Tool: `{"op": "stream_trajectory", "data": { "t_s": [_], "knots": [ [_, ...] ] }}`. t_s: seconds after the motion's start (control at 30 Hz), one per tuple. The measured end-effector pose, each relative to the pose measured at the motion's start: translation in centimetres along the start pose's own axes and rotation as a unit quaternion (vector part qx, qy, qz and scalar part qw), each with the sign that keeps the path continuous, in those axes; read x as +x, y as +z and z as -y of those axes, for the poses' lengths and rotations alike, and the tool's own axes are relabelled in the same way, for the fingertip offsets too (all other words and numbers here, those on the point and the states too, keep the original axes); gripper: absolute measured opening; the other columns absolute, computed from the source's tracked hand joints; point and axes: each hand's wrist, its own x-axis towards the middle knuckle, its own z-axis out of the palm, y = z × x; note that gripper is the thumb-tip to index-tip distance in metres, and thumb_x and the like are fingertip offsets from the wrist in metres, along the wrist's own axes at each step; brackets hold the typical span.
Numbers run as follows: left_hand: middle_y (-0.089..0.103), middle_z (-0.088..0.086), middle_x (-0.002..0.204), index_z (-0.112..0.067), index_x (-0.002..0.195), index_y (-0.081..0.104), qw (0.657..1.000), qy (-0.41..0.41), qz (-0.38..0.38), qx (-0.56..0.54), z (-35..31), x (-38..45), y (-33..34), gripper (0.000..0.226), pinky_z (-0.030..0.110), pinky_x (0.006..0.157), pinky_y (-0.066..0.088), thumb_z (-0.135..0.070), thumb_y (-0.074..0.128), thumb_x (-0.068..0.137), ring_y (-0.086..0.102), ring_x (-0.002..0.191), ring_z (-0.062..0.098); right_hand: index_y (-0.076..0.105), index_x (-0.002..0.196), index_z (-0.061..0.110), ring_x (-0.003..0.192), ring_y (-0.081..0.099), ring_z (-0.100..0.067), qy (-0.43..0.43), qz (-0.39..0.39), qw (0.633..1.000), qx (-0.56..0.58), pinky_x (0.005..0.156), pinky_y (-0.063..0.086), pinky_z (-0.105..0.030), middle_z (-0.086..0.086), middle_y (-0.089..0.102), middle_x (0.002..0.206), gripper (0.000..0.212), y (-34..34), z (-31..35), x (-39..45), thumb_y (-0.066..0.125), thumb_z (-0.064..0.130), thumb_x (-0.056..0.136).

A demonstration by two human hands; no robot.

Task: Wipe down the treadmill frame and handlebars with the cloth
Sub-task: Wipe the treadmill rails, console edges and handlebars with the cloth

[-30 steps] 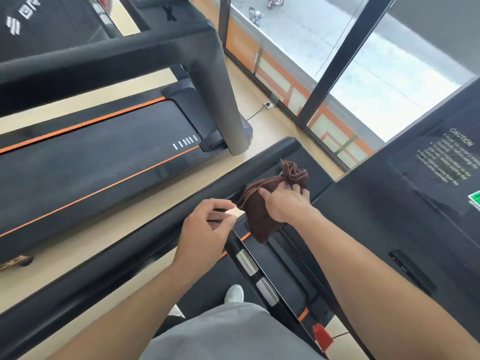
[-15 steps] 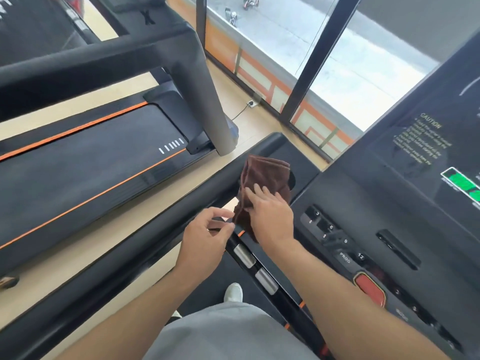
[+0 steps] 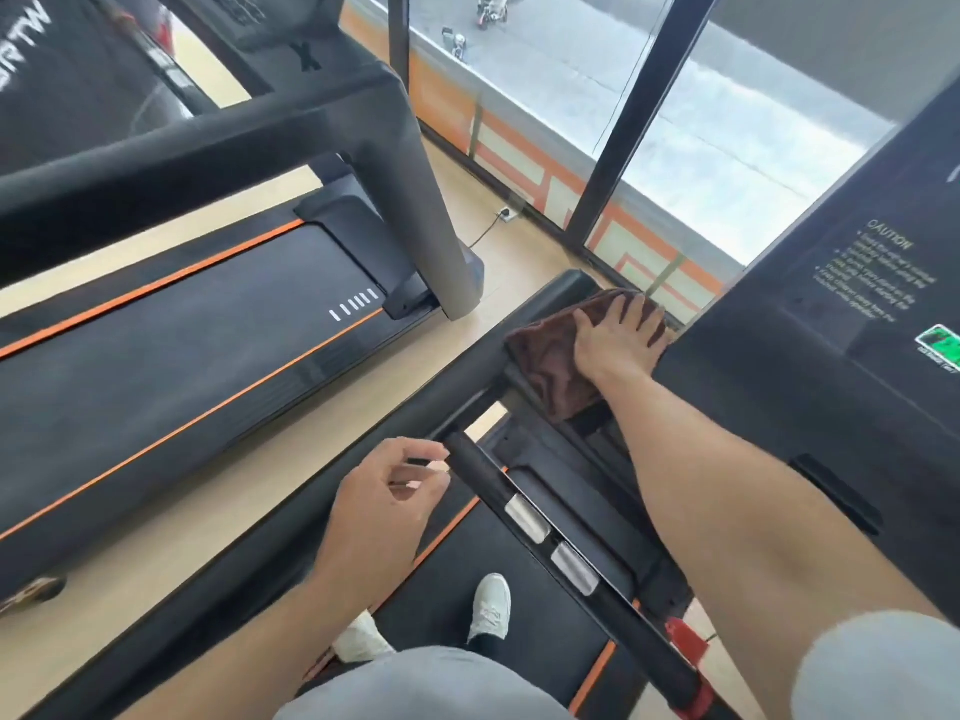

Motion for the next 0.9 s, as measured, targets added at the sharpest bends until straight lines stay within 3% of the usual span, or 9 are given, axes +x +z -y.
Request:
{"op": "stream_trajectory", "data": {
  "t_s": [0.13,0.27,0.4,0.5,0.6,0.67,0.73,0.8,0.9],
  "knots": [
    [0.075,-0.011,0.091,-0.029,0.096,0.073,1.0,-0.009,-0.027,-0.011,1.8,0.1,-1.9,0.018,0.001,0.067,0.043,-0.012,0.072,0.09,0.066,0.086,-0.008,0.002,0.164,0.015,0.158,-0.013,-0.027,-0.053,-0.026,0.998,0.025,0.127,-0.007,-0.049,-0.001,-0.004,0.173,0.086,1.7,1.4,-3.0,0.01,0.071,0.098],
    [0.074,-0.008,0.094,-0.028,0.095,0.073,0.999,-0.032,0.007,0.005,3.6,-0.6,-2.0,0.016,0.004,0.063,0.044,-0.013,0.072,0.091,0.066,0.082,-0.005,0.015,0.164,0.02,0.155,0.016,-0.025,-0.136,-0.06,0.989,0.017,0.122,0.021,-0.05,0.002,0.013,0.172,0.094,3.8,1.9,-8.3,0.018,0.081,0.093],
    [0.073,-0.009,0.089,-0.028,0.096,0.072,0.999,-0.038,0.009,0.017,4.2,-2.3,-2.2,0.013,0.006,0.056,0.042,-0.016,0.07,0.092,0.06,0.064,-0.008,0.047,0.15,0.024,0.133,0.047,-0.032,-0.207,-0.122,0.971,-0.011,0.107,0.037,-0.05,-0.001,0.047,0.157,0.062,3.9,1.1,-9.7,0.039,0.063,0.102],
    [0.073,-0.013,0.088,-0.032,0.095,0.071,0.999,-0.034,-0.005,0.016,4.7,-4.0,-2.4,0.014,0.005,0.059,0.041,-0.018,0.07,0.093,0.059,0.063,-0.009,0.066,0.127,0.024,0.111,0.059,-0.033,-0.214,-0.158,0.962,0.06,0.096,0.042,-0.045,-0.008,0.07,0.122,0.033,2.6,1.0,-11.0,0.046,0.041,0.107],
    [0.072,-0.015,0.092,-0.034,0.093,0.071,0.998,-0.044,-0.036,0.006,5.3,-5.9,-2.4,0.014,0.002,0.063,0.042,-0.019,0.069,0.093,0.062,0.082,-0.011,0.063,0.122,0.026,0.103,0.064,-0.036,-0.221,-0.08,0.958,0.165,0.092,0.051,-0.045,-0.009,0.07,0.113,0.036,1.4,1.0,-13.3,0.043,0.051,0.105],
    [0.072,-0.017,0.096,-0.033,0.093,0.071,0.997,-0.051,-0.057,-0.002,5.7,-7.4,-2.0,0.013,0.004,0.065,0.042,-0.02,0.069,0.093,0.062,0.086,-0.013,0.057,0.133,0.034,0.117,0.061,-0.035,-0.278,0.008,0.95,0.144,0.1,0.049,-0.048,-0.005,0.067,0.129,0.042,2.2,0.9,-15.4,0.039,0.059,0.104],
    [0.072,-0.02,0.099,-0.032,0.094,0.071,0.996,-0.048,-0.073,0.009,5.9,-8.7,-1.3,0.012,0.007,0.07,0.041,-0.021,0.069,0.094,0.062,0.087,-0.013,0.04,0.149,0.046,0.142,0.042,-0.033,-0.329,0.07,0.94,0.05,0.112,0.037,-0.051,0.001,0.046,0.157,0.053,4.9,0.2,-17.9,0.041,0.065,0.1],
    [0.072,-0.021,0.101,-0.033,0.095,0.071,0.996,-0.036,-0.084,0.021,5.9,-10.1,-0.3,0.012,0.007,0.072,0.042,-0.021,0.069,0.093,0.063,0.087,-0.011,0.024,0.155,0.05,0.147,0.035,-0.034,-0.348,0.042,0.936,-0.014,0.109,0.035,-0.055,0.004,0.028,0.167,0.064,7.5,-0.7,-19.3,0.05,0.06,0.097],
    [0.07,-0.026,0.101,-0.032,0.097,0.07,0.996,-0.021,-0.076,0.042,5.6,-12.7,1.4,0.011,0.003,0.069,0.042,-0.022,0.069,0.094,0.062,0.087,-0.012,0.028,0.154,0.049,0.126,0.057,-0.036,-0.37,0.017,0.928,-0.047,0.109,0.035,-0.058,0.007,0.033,0.164,0.07,7.4,-1.1,-19.0,0.056,0.038,0.091]
  ]
}}
